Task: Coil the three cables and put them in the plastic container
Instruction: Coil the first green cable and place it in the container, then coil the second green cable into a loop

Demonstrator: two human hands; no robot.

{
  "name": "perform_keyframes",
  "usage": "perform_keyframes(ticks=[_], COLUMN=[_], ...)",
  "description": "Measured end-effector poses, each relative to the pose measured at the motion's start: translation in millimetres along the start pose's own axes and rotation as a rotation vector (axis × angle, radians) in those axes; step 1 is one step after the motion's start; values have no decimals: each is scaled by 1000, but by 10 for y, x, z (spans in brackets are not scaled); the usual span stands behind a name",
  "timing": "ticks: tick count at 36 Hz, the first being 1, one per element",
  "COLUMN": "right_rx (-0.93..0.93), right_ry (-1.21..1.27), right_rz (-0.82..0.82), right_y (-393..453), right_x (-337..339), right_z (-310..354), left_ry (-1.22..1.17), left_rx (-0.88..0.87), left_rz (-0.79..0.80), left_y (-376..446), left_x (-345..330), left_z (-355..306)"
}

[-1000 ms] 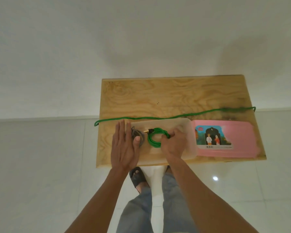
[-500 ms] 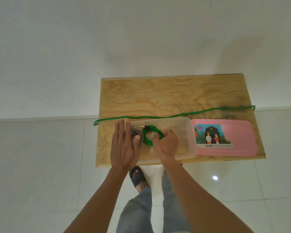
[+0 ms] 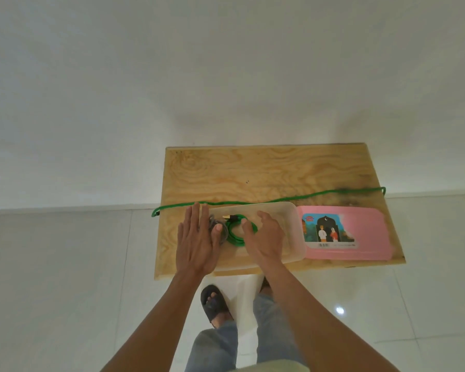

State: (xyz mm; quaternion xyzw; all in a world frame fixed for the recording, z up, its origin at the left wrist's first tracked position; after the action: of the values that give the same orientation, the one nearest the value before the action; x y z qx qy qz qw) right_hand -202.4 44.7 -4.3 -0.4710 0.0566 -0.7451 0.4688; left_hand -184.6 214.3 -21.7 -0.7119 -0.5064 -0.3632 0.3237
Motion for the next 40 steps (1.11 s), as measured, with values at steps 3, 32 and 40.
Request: perform_keyframes(ticks=[3,32,40], right_rx=[14,176,155], right_ry=[42,-588,-746], right_rz=[20,184,178], right_y=[-49,1882,2107], right_x=[98,1157,1144], right_z=[68,-97,-118], left_ry=[4,323,527], left_rx=[-9,136,182], left_rz=[-15,510,679], left_y=[34,1622,1744], left_x=[123,-126,-305], left_z=[-40,-414,-291])
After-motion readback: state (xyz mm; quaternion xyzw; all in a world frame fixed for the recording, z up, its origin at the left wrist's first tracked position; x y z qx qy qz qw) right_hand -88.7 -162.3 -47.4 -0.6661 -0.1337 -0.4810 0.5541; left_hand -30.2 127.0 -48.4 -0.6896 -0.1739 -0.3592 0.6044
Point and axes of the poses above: each hand's wrist, its own y-axis towards the middle knuckle, its own x-axis out of the back of the hand, z = x × y, the point moved 4 cm from there along y, towards the middle knuckle, and after that the axes turned 10 degrees about -x, right-handed, at the moved point
